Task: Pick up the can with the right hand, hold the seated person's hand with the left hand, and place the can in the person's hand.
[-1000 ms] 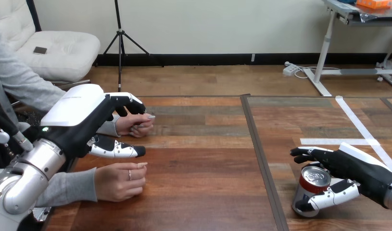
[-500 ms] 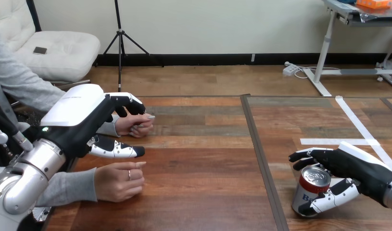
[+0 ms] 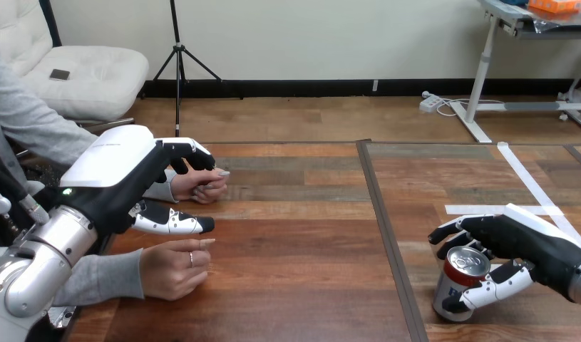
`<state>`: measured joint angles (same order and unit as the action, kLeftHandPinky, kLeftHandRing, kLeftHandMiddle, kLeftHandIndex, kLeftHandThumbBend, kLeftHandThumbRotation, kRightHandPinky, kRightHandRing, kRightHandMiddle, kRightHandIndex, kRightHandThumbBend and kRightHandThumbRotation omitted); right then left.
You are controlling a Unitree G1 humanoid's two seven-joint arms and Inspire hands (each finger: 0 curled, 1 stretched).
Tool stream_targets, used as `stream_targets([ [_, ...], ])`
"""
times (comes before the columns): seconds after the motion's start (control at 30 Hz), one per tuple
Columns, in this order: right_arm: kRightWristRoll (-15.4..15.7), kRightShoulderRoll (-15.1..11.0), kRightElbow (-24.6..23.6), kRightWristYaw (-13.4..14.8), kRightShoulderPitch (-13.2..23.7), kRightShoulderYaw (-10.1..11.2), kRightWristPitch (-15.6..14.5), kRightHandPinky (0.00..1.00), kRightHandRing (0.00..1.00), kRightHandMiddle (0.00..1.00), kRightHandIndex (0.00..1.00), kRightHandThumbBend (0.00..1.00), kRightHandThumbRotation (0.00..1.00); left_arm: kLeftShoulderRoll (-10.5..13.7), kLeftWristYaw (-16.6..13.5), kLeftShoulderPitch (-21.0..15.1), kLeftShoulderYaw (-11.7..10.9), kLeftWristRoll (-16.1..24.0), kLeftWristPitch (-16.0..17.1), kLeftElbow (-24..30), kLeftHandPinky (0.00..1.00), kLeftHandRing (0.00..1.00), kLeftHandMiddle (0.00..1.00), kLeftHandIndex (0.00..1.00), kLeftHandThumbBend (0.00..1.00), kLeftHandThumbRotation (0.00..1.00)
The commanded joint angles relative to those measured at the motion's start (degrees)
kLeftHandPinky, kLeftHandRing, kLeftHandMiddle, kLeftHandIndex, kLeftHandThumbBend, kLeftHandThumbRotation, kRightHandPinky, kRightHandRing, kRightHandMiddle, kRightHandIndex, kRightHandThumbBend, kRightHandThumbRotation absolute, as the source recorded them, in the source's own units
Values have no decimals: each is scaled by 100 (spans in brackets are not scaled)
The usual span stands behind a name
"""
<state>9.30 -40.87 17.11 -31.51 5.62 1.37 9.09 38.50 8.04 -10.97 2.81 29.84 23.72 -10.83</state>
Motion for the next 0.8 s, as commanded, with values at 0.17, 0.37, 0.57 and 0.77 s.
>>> stream_targets([
  [0.17, 71, -126, -178, 281, 267, 170, 13, 56, 59, 61, 66, 100, 0, 144, -23, -222, -112, 21, -26, 291, 55, 67, 71, 67, 71, 24],
  [0.37, 194, -107, -183, 437, 299, 162, -6, 52, 56, 58, 63, 100, 0, 149, 13, -219, -114, 20, -61, 314, 55, 67, 71, 67, 70, 24],
  [0.57, 302, -81, -193, 567, 331, 166, -30, 49, 53, 56, 60, 94, 0, 160, 68, -208, -114, 23, -114, 363, 55, 68, 71, 66, 69, 24],
  [0.77, 486, -85, -179, 761, 378, 131, 6, 45, 48, 51, 55, 88, 0, 178, 81, -212, -110, 24, -101, 355, 55, 68, 71, 65, 68, 23],
])
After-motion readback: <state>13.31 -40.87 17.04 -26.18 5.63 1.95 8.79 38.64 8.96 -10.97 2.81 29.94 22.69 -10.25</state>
